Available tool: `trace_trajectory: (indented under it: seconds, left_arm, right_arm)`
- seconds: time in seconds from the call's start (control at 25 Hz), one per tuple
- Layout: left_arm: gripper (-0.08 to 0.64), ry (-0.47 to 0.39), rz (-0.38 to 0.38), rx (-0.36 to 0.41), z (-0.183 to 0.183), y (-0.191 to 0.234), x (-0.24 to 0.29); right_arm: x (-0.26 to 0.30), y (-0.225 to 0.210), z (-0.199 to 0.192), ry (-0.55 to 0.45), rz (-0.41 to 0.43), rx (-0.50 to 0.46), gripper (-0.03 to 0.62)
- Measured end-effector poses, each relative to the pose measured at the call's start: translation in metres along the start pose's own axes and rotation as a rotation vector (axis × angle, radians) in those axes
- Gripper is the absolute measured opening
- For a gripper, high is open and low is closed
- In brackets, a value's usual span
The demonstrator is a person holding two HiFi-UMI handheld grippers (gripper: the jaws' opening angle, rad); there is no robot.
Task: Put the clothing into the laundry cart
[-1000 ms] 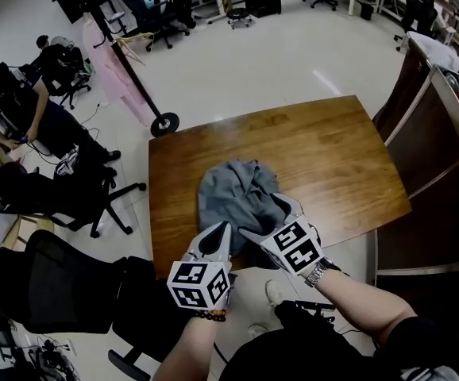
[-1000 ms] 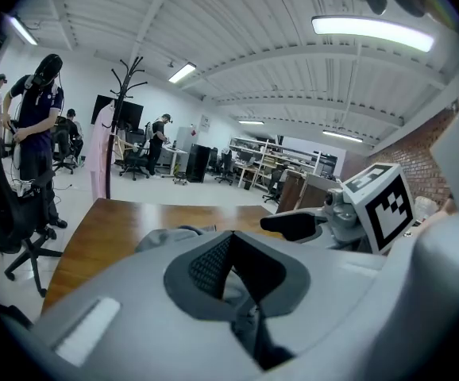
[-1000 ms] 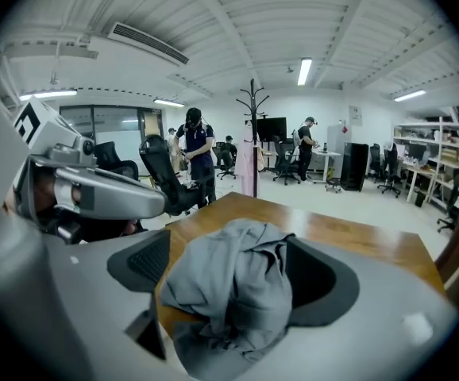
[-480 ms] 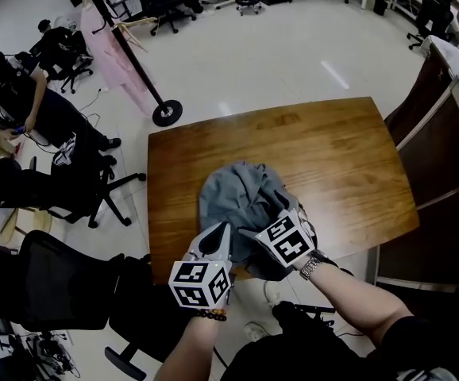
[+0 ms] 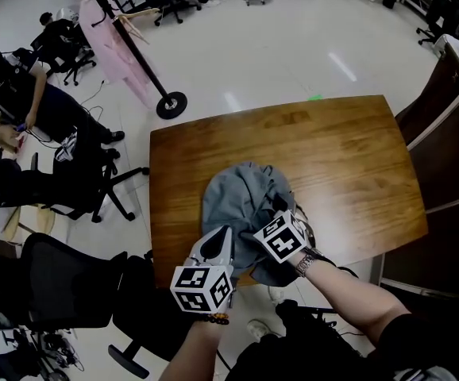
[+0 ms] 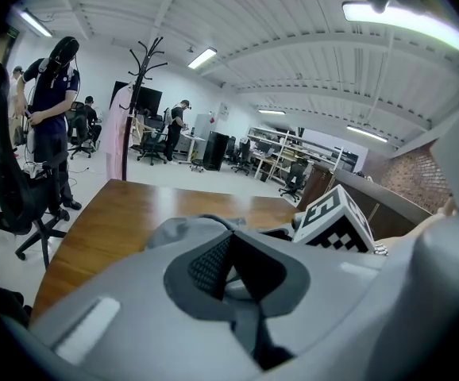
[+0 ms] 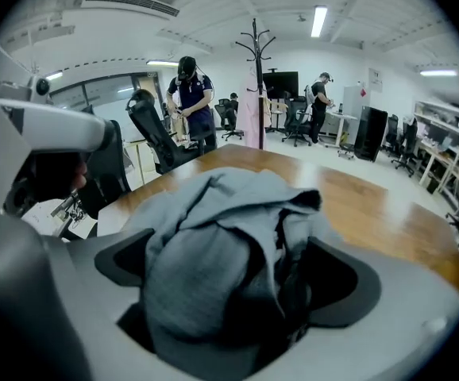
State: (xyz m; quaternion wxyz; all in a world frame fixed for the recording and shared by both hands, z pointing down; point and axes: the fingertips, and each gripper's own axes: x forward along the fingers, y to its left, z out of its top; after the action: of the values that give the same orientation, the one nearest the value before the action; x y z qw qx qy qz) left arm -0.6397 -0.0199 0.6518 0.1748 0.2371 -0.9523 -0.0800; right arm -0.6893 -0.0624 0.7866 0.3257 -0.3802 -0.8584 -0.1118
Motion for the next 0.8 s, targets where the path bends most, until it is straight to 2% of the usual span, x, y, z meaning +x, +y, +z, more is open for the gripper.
trace_trajectory:
  seconds: [0.24, 0.36, 0.6, 0.8]
  left_arm:
    - [0.002, 0.011, 0.011, -0.003, -0.009, 0.011, 0.011]
    - [0.002, 0.015, 0.014, -0.007, -0.014, 0.013, 0.013]
    - [0.002, 0.011, 0.021, -0.015, -0.015, 0.019, 0.009]
    - [0.002, 0.009, 0.022, -0.014, -0.015, 0.015, 0.008]
  right_arm:
    - [0.031, -0.013, -0.024, 0.039, 0.013, 0.053, 0.588]
    - [0.04, -0.016, -0.032, 0.055, 0.015, 0.073, 0.561]
    - [0.042, -0.019, -0.034, 0.061, -0.022, 0.07, 0.406]
    - [0.033, -0.018, -0.03, 0.049, -0.023, 0.039, 0.224]
